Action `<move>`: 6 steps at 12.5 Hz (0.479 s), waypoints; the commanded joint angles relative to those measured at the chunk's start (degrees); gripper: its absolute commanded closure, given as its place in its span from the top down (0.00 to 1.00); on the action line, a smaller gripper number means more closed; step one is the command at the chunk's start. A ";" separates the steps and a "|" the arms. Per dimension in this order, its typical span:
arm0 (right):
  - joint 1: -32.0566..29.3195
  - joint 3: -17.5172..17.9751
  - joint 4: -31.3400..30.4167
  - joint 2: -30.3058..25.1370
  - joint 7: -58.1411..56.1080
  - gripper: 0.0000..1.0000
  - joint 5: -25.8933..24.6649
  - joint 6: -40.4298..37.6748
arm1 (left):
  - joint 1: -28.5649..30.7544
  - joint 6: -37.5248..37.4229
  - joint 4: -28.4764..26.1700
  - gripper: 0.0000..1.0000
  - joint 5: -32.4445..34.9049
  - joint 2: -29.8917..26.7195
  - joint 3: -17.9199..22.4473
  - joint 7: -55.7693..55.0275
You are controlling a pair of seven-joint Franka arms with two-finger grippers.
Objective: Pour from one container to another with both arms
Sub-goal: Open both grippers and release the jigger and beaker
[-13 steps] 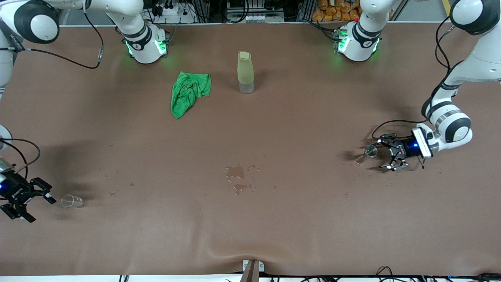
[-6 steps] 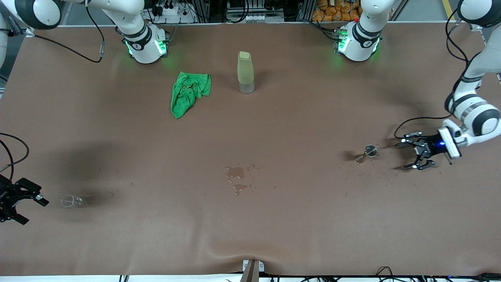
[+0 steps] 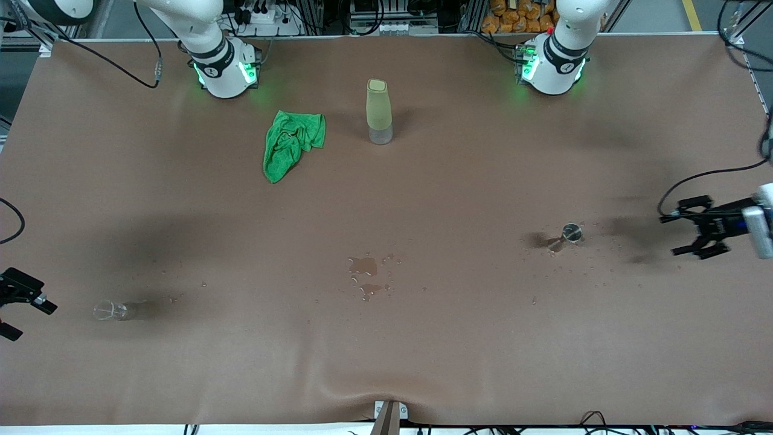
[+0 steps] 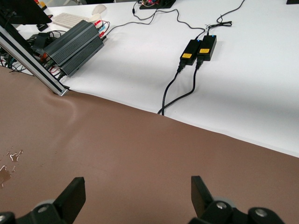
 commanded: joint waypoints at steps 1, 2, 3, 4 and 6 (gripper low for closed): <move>1.95 -0.21 -3.59 -5.68 7.86 1.00 -5.90 -0.86 | -2.20 -0.29 0.66 1.00 7.09 -7.01 -0.31 -15.77; 2.74 -0.21 -4.12 -7.26 10.58 1.00 -7.58 -2.17 | -4.21 -0.29 2.33 1.00 10.95 -8.60 -0.23 -23.23; 3.36 -0.21 -4.13 -8.76 13.57 1.00 -9.77 -4.62 | -6.50 -0.29 3.56 1.00 15.86 -10.44 -0.31 -32.18; 3.80 -0.21 -4.13 -10.25 16.21 1.00 -12.57 -7.43 | -9.22 -0.29 4.70 1.00 19.83 -12.03 -0.57 -40.97; 5.20 -0.21 -4.13 -12.81 20.26 1.00 -15.93 -12.00 | -10.65 -0.38 5.15 1.00 23.37 -14.49 -2.50 -53.57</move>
